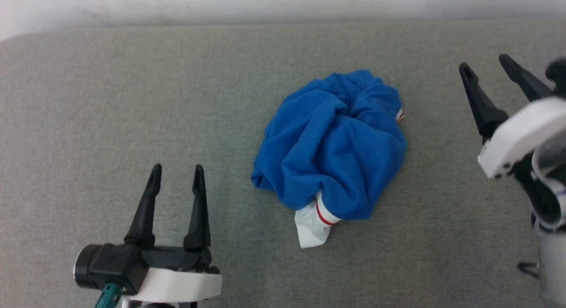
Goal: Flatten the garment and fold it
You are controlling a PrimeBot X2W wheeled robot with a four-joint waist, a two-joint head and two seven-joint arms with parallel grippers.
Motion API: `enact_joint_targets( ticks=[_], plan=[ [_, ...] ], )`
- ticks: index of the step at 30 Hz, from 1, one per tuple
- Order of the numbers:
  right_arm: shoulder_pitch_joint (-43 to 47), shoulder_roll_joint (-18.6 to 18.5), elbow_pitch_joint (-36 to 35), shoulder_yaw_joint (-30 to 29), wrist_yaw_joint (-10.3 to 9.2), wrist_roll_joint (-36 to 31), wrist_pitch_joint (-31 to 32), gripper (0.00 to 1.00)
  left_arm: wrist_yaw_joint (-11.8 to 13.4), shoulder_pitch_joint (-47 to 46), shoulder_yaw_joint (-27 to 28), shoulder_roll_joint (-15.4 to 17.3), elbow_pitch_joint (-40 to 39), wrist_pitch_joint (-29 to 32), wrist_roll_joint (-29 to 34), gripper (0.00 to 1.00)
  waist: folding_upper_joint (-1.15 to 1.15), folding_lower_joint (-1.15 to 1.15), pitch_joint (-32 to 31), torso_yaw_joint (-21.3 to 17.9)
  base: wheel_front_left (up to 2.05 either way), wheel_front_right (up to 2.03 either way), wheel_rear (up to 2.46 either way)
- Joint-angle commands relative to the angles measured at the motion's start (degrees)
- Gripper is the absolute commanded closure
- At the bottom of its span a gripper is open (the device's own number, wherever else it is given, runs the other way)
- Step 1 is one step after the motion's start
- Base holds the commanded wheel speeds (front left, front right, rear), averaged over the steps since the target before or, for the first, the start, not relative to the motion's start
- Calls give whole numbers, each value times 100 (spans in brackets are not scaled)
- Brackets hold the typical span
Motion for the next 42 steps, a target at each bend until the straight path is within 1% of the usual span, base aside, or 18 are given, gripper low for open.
enact_joint_targets(
  ticks=[1, 6, 9, 11, 15, 18, 21, 22, 24, 28, 32, 34, 37, 39, 42],
  plan=[
    [-257, -94, 181, 47, -5, 45, 292, 0, -69, -140, 31, -79, 31, -28, 68, 0, 0, -1, 360, 272, 0, 0, 0],
    [-744, -454, 821, 434, -5, 281, 1541, 0, -280, -299, 72, -320, 107, -28, 166, 0, 0, -1, 695, 548, 0, 0, 0],
    [-870, -649, 1070, 650, -5, 390, 1982, 0, -410, -398, 94, -458, 151, -28, 229, 0, 0, -1, 878, 706, 0, 0, 0],
    [-935, -829, 1160, 832, -5, 385, 2074, 0, -498, -461, 98, -549, 192, -28, 270, 0, 0, -1, 995, 817, 0, 0, 0],
    [-1031, -935, 1443, 950, -5, 407, 2003, 0, -654, -546, 110, -699, 281, -28, 345, 0, 0, -1, 1163, 997, 0, 0, 0],
    [-1024, -987, 1665, 1086, -5, 465, 1920, 0, -751, -590, 123, -789, 342, -28, 390, 0, 0, -1, 1220, 1102, 0, 0, 0],
    [-979, -938, 1898, 1074, -5, 558, 1937, 0, -818, -602, 165, -857, 385, -28, 429, 0, 0, -1, 1228, 1140, 0, 0, 0],
    [-967, -950, 1953, 1107, -5, 550, 1957, 51, -838, -604, 181, -875, 401, -28, 440, 0, 0, -1, 1222, 1144, 0, 0, 0],
    [-948, -971, 2033, 1108, -5, 528, 1913, 100, -872, -597, 214, -904, 453, -28, 460, 0, 0, -1, 1166, 1134, 0, 0, 0],
    [-990, -871, 1979, 969, -5, 545, 1603, 100, -927, -539, 310, -941, 542, -28, 499, 0, 0, -1, 905, 1028, 0, 0, 0],
    [-1115, -803, 1549, 868, -5, 687, 1333, 100, -977, -395, 443, -946, 604, -28, 560, 0, 0, -1, 460, 811, 0, 0, 0],
    [-1142, -811, 1203, 787, -5, 770, 1253, 100, -991, -298, 519, -935, 617, -28, 586, 0, 0, -1, 216, 681, 0, 0, 0],
    [-982, -750, 565, 478, -5, 907, 1231, 100, -987, -131, 646, -919, 601, -28, 602, 0, 0, -1, -120, 455, 0, 0, 0],
    [-714, -652, 79, 150, -5, 983, 1293, 100, -978, 16, 721, -896, 582, -28, 613, 0, 0, -1, -277, 283, 0, 0, 0],
    [-38, -469, -721, -535, -5, 947, 1404, 100, -984, 172, 773, -874, 539, -28, 632, 0, 0, -1, -366, 88, 0, 0, 0]
  ],
)
